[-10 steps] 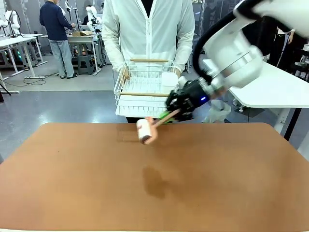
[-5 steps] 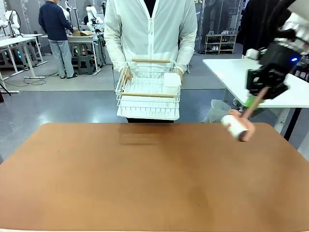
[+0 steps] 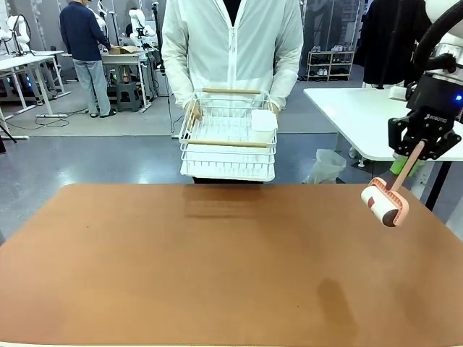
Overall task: Clean the table.
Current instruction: Clean the table with the Lint Roller when the human lifts the Dish drying rack.
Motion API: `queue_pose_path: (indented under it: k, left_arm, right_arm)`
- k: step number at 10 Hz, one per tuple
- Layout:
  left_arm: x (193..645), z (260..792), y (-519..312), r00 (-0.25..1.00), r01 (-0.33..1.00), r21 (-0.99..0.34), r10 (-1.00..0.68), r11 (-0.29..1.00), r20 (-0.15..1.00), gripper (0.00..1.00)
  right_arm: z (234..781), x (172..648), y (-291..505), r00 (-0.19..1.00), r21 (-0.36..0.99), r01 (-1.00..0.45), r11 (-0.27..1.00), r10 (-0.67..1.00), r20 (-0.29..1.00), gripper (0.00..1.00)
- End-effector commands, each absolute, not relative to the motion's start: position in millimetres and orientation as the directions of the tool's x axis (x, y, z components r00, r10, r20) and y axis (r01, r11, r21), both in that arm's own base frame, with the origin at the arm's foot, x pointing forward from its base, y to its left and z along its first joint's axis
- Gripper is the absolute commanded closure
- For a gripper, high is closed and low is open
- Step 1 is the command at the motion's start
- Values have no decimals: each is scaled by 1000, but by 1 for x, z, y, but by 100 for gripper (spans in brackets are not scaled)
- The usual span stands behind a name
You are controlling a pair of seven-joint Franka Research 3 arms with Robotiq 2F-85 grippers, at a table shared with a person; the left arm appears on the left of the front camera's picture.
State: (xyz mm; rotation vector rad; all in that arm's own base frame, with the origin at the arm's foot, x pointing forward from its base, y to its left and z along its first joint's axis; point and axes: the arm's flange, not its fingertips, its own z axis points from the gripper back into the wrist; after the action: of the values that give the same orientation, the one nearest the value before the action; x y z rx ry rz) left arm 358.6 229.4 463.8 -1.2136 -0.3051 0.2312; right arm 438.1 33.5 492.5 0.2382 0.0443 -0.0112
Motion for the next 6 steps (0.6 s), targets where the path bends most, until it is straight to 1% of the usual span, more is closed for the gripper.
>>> queue_pose_path:
  k: [1, 6]
  left_arm:
    - [356, 465, 232, 934, -3, -946, 338, 325, 113, 0]
    - [356, 465, 232, 934, -3, -946, 338, 325, 113, 0]
  right_arm:
    - [505, 436, 31, 1000, 233, 11, 972, -6, -23, 79]
    - [505, 436, 31, 1000, 233, 11, 972, -6, -23, 79]
